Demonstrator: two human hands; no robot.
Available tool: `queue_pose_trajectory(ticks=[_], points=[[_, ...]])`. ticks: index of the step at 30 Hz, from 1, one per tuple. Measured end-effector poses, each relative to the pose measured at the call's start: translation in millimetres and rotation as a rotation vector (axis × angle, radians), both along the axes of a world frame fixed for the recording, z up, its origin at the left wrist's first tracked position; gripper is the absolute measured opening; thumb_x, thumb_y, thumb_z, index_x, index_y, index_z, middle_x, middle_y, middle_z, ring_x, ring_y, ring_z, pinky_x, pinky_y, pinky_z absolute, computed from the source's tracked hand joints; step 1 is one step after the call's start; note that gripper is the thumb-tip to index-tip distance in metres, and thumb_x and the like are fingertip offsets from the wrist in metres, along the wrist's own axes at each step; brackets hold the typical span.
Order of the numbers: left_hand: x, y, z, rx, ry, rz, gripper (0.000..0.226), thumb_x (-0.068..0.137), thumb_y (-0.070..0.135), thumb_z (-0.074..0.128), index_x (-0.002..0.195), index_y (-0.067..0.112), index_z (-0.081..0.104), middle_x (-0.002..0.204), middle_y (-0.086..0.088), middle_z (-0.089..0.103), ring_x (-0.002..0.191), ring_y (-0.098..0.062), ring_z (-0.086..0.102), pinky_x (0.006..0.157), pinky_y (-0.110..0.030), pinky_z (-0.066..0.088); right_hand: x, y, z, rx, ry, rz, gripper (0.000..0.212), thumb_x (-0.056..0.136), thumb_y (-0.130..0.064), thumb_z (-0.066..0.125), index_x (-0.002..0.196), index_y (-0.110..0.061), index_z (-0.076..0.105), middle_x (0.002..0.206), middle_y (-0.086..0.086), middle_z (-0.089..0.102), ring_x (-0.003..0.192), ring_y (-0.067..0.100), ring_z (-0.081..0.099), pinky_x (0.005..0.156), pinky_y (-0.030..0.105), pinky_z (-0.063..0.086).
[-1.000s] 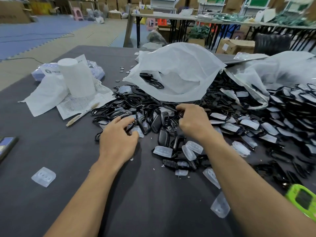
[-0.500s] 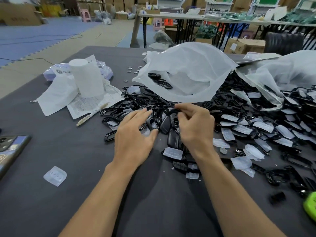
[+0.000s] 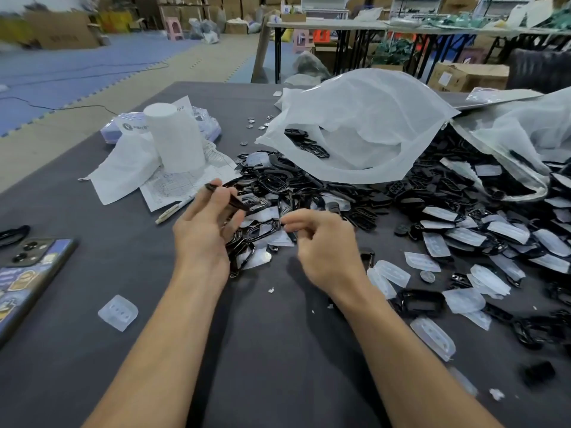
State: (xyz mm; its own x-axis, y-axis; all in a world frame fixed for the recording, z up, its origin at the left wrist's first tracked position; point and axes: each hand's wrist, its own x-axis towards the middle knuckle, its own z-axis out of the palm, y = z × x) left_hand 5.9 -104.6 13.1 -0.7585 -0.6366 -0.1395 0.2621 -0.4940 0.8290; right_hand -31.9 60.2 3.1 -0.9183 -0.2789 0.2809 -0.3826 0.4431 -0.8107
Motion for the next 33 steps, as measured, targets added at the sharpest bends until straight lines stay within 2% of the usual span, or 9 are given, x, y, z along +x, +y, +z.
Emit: queue_pose_trajectory(ticks=[1, 3, 6, 11, 16, 18, 24, 28, 33], points=[[1, -6, 1, 0.061, 0.011, -0.016, 0.007, 0.097, 0.017, 0.07, 0.1, 0.022, 0.074, 0.091, 0.003, 0.079, 0.083, -0.008, 0.075, 0.068, -0.021, 0.059, 5, -4, -1, 0.07, 0.027, 0.049, 0.045, 0.087, 0.006, 0.054, 0.104, -0.025, 0.082, 0.095, -0.008, 0.079, 0.087, -0.001, 0.069, 0.084, 0.006, 0.048], [4, -13, 3, 0.151, 0.036, -0.056, 0.006, 0.099, 0.022, 0.067, 0.1, 0.021, 0.072, 0.09, 0.001, 0.079, 0.082, -0.009, 0.076, 0.068, -0.021, 0.06, 14, -14, -4, 0.184, 0.067, 0.154, 0.048, 0.08, 0.004, 0.053, 0.104, -0.026, 0.082, 0.096, -0.004, 0.078, 0.093, 0.009, 0.069, 0.089, 0.021, 0.053], [7, -22, 6, 0.272, 0.086, -0.093, 0.014, 0.098, 0.028, 0.067, 0.101, 0.015, 0.073, 0.093, -0.004, 0.079, 0.086, -0.012, 0.076, 0.071, -0.022, 0.061, 25, -24, -6, 0.327, 0.117, 0.272, 0.05, 0.075, 0.004, 0.056, 0.107, -0.025, 0.082, 0.1, 0.003, 0.077, 0.107, 0.022, 0.061, 0.095, 0.036, 0.049], [11, -26, 7, 0.295, 0.088, -0.114, 0.021, 0.097, 0.031, 0.067, 0.109, 0.015, 0.071, 0.094, -0.003, 0.078, 0.086, -0.013, 0.074, 0.07, -0.02, 0.061, 25, -19, -6, 0.294, 0.076, 0.218, 0.06, 0.074, 0.009, 0.05, 0.114, -0.025, 0.079, 0.091, -0.004, 0.073, 0.097, 0.02, 0.062, 0.086, 0.035, 0.052], [11, -19, 11, 0.242, 0.049, -0.145, 0.014, 0.1, 0.024, 0.063, 0.107, 0.015, 0.071, 0.09, -0.002, 0.078, 0.086, -0.013, 0.072, 0.069, -0.019, 0.061, 15, -9, -6, 0.48, 0.092, 0.086, 0.071, 0.078, 0.011, 0.051, 0.128, -0.035, 0.072, 0.096, -0.004, 0.06, 0.104, 0.022, 0.053, 0.089, 0.029, 0.037], [10, -16, 11, 0.217, 0.04, -0.16, 0.012, 0.098, 0.024, 0.065, 0.104, 0.015, 0.072, 0.089, -0.002, 0.078, 0.086, -0.012, 0.072, 0.069, -0.018, 0.061, 11, -8, -8, 0.521, 0.106, 0.089, 0.066, 0.082, 0.006, 0.055, 0.133, -0.033, 0.069, 0.095, -0.007, 0.053, 0.102, 0.02, 0.046, 0.092, 0.029, 0.032], [7, -11, 8, 0.105, 0.022, -0.181, 0.027, 0.08, 0.031, 0.074, 0.103, 0.016, 0.076, 0.091, -0.002, 0.079, 0.081, -0.011, 0.071, 0.064, -0.018, 0.059, 8, -13, -15, 0.547, 0.147, 0.07, 0.035, 0.098, -0.025, 0.061, 0.133, -0.027, 0.061, 0.122, -0.004, 0.058, 0.114, 0.022, 0.05, 0.1, 0.034, 0.032], [5, -11, 4, 0.052, -0.002, -0.193, 0.017, 0.093, 0.029, 0.069, 0.104, 0.018, 0.076, 0.094, -0.001, 0.08, 0.082, -0.01, 0.07, 0.064, -0.019, 0.058, 5, -18, -16, 0.557, 0.164, 0.055, 0.025, 0.098, -0.033, 0.065, 0.123, -0.027, 0.063, 0.121, -0.006, 0.056, 0.114, 0.022, 0.049, 0.097, 0.036, 0.033], [5, -5, 5, 0.024, 0.01, -0.204, 0.019, 0.09, 0.031, 0.07, 0.103, 0.019, 0.076, 0.093, -0.001, 0.079, 0.078, -0.009, 0.07, 0.064, -0.019, 0.057, 7, -25, -15, 0.567, 0.15, -0.028, 0.018, 0.1, -0.038, 0.062, 0.115, -0.028, 0.066, 0.116, -0.007, 0.06, 0.114, 0.021, 0.051, 0.096, 0.038, 0.034]])
